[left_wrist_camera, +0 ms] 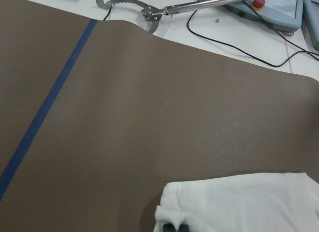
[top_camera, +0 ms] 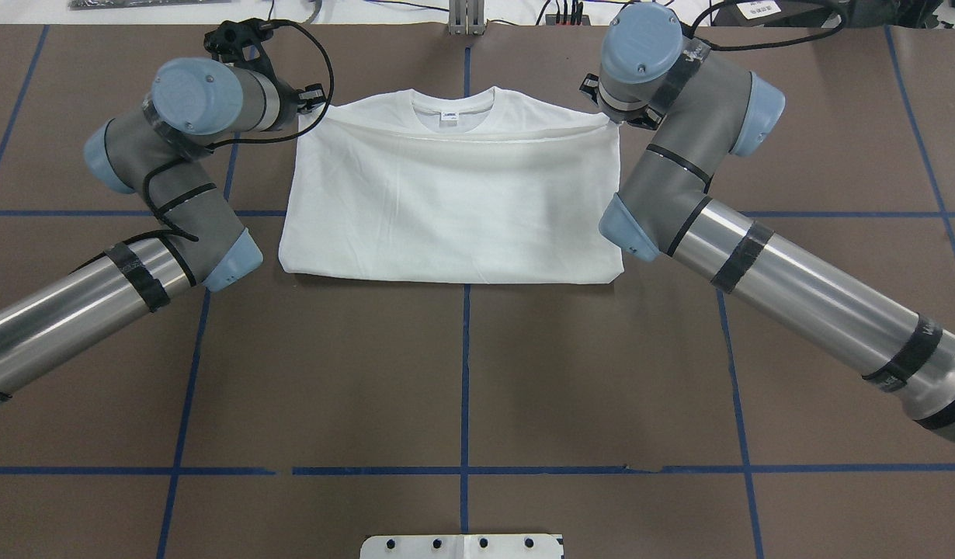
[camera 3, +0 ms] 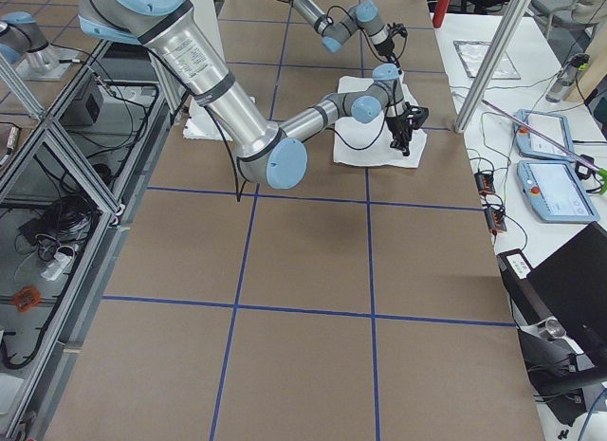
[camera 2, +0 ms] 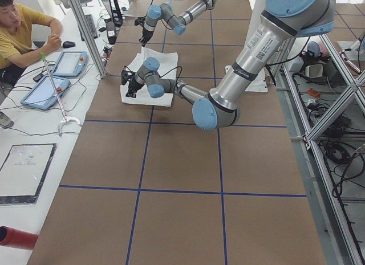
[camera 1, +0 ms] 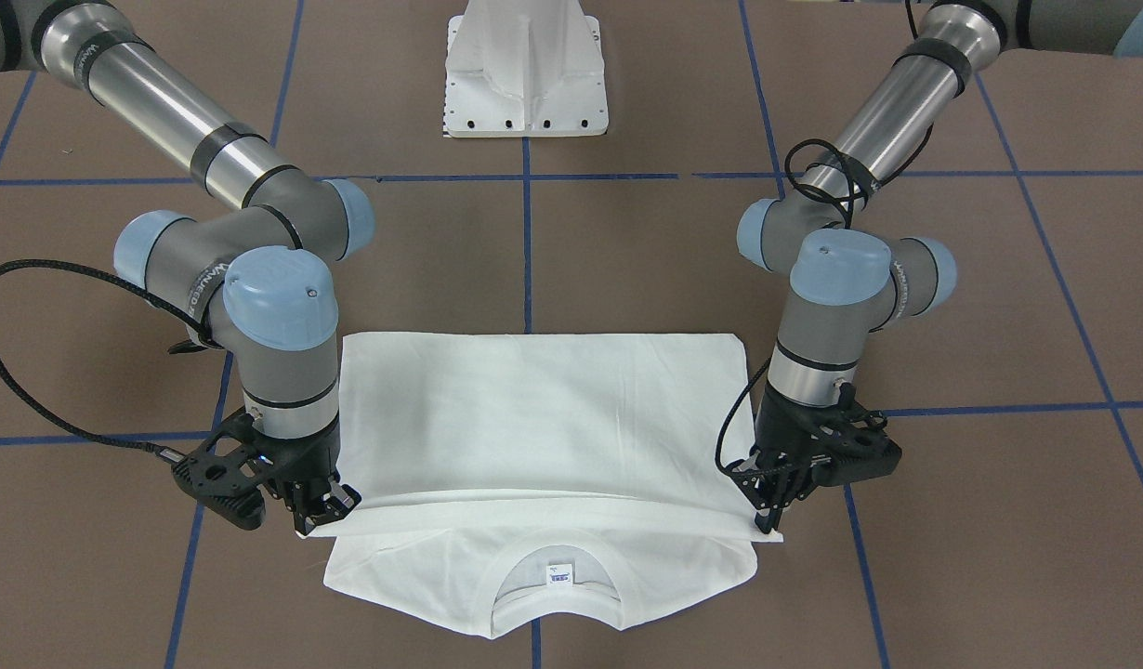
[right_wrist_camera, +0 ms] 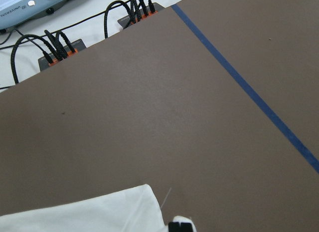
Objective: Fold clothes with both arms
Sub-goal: 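Lay the folded hem down at the collar and hold both grippers there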
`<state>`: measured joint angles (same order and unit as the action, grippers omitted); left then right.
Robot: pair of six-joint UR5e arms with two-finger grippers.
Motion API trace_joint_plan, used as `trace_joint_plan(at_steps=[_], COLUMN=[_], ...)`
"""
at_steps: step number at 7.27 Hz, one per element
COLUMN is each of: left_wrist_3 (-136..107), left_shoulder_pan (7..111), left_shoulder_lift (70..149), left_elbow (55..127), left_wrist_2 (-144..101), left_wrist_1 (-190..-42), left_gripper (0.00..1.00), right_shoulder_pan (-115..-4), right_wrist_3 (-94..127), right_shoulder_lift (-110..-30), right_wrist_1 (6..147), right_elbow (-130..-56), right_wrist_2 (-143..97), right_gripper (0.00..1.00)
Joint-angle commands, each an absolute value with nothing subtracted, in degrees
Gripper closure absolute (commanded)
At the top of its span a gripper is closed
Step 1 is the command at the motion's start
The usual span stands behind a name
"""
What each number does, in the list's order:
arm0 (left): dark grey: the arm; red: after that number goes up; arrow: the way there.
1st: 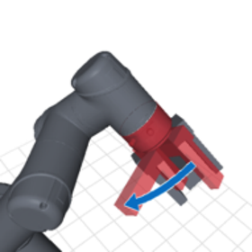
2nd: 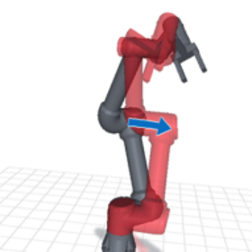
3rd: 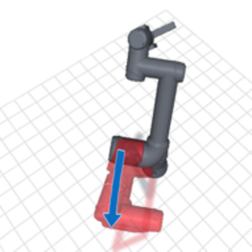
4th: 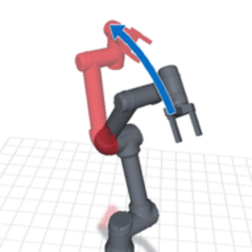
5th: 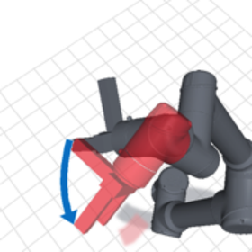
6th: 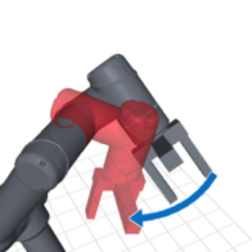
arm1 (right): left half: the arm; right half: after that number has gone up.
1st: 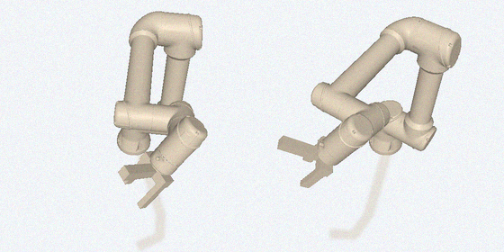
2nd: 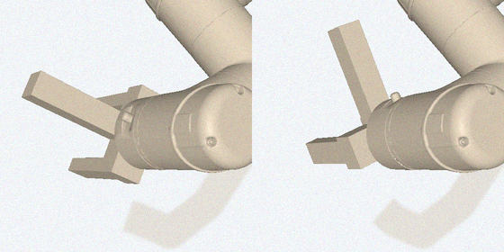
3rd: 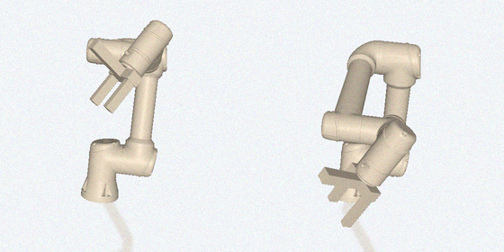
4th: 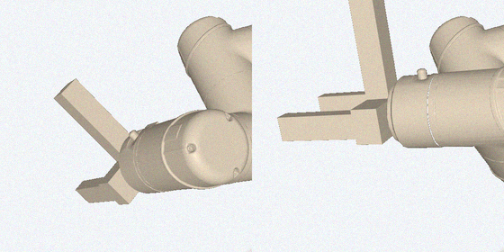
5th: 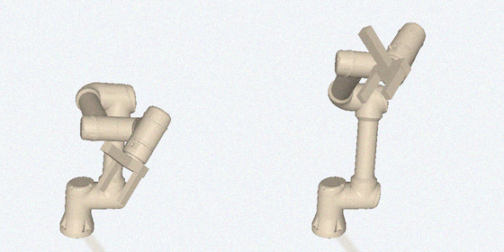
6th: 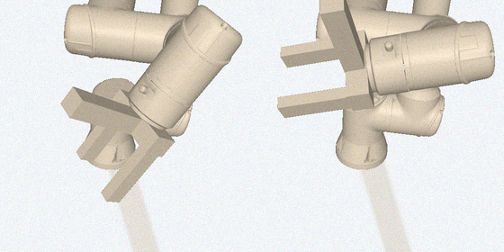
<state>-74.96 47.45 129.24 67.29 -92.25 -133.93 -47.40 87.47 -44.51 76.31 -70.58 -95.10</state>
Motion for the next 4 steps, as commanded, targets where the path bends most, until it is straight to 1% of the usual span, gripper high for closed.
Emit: trace_joint_plan(at_steps=[1, 2, 4], left_wrist_3=[-74.80, -74.27, -74.35], left_shoulder_pan=[49.83, 50.09, 49.92], left_shoulder_lift=[129.11, 129.11, 129.29], left_elbow=[67.94, 67.85, 67.41], left_wrist_2=[-94.56, -94.57, -94.48], left_wrist_1=[-135.09, -135.09, -134.82], left_gripper=[1.00, 1.00, 1.00], right_shoulder_pan=[-49.74, -49.75, -49.22], right_wrist_3=[86.84, 86.66, 86.66], right_shoulder_lift=[-43.60, -43.59, -42.20], right_wrist_1=[76.38, 76.29, 76.20], right_elbow=[-70.66, -70.14, -66.72], right_wrist_2=[-97.11, -97.12, -97.03], right_gripper=[1.00, 1.00, 1.00])
